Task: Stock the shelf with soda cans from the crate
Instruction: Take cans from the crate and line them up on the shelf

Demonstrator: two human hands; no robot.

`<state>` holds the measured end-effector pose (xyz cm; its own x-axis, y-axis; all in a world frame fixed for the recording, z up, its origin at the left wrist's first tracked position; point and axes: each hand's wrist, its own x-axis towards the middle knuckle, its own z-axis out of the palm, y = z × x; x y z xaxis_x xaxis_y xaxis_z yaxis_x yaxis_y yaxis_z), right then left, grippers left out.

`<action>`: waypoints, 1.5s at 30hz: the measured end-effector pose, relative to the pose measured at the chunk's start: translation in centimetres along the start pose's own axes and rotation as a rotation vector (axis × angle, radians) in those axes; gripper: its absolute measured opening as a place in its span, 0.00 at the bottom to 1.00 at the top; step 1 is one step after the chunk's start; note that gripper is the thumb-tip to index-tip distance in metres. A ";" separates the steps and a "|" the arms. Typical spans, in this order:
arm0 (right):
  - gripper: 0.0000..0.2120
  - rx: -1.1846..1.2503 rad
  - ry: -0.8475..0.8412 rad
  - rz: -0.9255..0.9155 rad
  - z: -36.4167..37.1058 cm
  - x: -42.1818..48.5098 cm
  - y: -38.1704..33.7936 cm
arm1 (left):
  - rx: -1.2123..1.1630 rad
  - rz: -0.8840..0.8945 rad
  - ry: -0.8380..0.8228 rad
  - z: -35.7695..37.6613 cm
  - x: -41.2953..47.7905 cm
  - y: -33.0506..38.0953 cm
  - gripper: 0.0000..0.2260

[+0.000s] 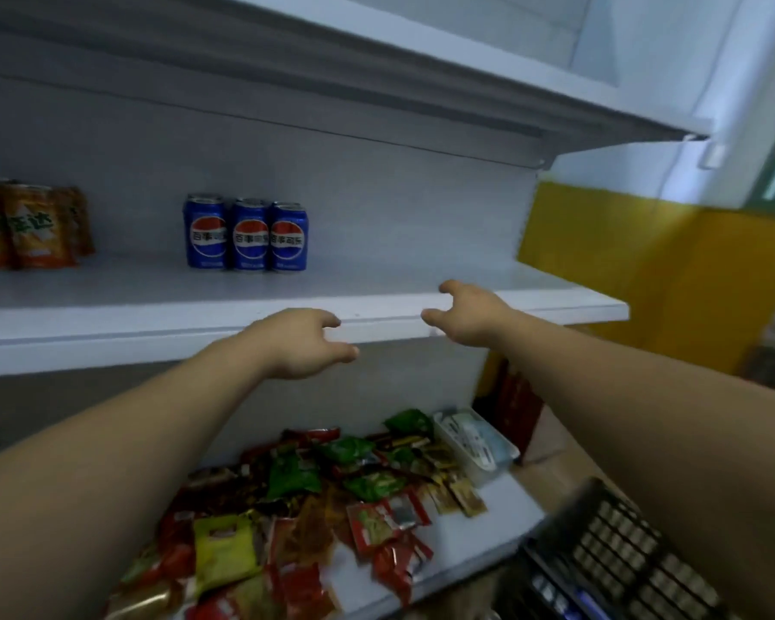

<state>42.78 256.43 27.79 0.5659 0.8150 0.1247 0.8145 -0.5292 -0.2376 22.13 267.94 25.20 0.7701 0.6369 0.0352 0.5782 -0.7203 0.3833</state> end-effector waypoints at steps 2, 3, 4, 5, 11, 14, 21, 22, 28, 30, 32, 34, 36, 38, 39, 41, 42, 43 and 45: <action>0.32 0.006 0.014 0.073 -1.1 -4.1 3.3 | -0.031 0.117 -0.052 2.5 -1.2 5.0 0.31; 0.32 0.012 0.017 0.113 -1.5 -6.0 4.9 | -0.038 0.168 -0.078 3.9 -1.8 7.3 0.31; 0.32 0.012 0.018 0.149 -1.8 -7.8 6.8 | -0.046 0.209 -0.108 5.4 -2.3 9.3 0.31; 0.32 0.006 0.016 0.185 -2.0 -9.6 8.7 | -0.055 0.243 -0.142 6.9 -2.9 11.3 0.31; 0.33 0.052 -0.070 0.464 0.0 -19.0 21.6 | -0.052 0.323 -0.354 16.2 -4.3 20.9 0.32; 0.33 0.116 -0.109 0.644 2.2 -22.9 28.2 | -0.016 0.354 -0.456 20.7 -3.9 24.9 0.31; 0.30 0.222 -0.201 0.912 8.6 -29.1 41.3 | 0.075 0.404 -0.674 32.6 -1.3 32.2 0.26; 0.32 0.238 -0.233 0.932 9.8 -29.6 42.8 | 0.077 0.402 -0.699 34.5 -0.7 32.9 0.26; 0.34 0.350 -0.356 1.016 18.4 -30.1 51.2 | 0.159 0.456 -0.874 46.4 3.5 35.7 0.21; 0.32 0.359 -0.370 1.040 21.6 -30.0 53.6 | 0.182 0.469 -0.929 50.5 4.9 36.4 0.19; 0.29 0.406 -0.376 1.069 24.8 -29.8 55.5 | 0.195 0.481 -0.970 54.6 6.1 37.2 0.19; 0.28 0.465 -0.392 1.098 28.0 -29.7 57.3 | 0.203 0.495 -1.014 58.8 7.0 38.0 0.21; 0.29 0.470 -0.431 1.108 31.2 -29.5 59.0 | 0.208 0.507 -1.055 62.9 7.7 38.7 0.24; 0.30 0.457 -0.488 1.123 34.3 -29.5 60.5 | 0.245 0.509 -1.090 66.7 8.1 39.2 0.29; 0.30 0.460 -0.525 1.135 35.8 -29.7 61.2 | 0.267 0.518 -1.114 68.4 8.2 39.3 0.30; 0.29 0.488 -0.663 1.125 38.6 -30.1 61.9 | 0.306 0.548 -1.168 71.6 8.1 39.3 0.29; 0.29 0.498 -0.761 1.096 39.8 -30.3 62.1 | 0.330 0.565 -1.195 72.7 8.0 39.2 0.28; 0.30 0.487 -0.856 1.060 40.9 -30.4 62.2 | 0.363 0.588 -1.220 73.6 7.9 39.2 0.28; 0.33 0.405 -0.996 1.000 42.3 -30.5 62.1 | 0.424 0.638 -1.271 74.6 7.8 39.0 0.27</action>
<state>70.69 208.70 -31.50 0.4038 0.0687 -0.9123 -0.0405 -0.9949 -0.0929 70.77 224.29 -28.41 0.5026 -0.3099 -0.8070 -0.0783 -0.9460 0.3145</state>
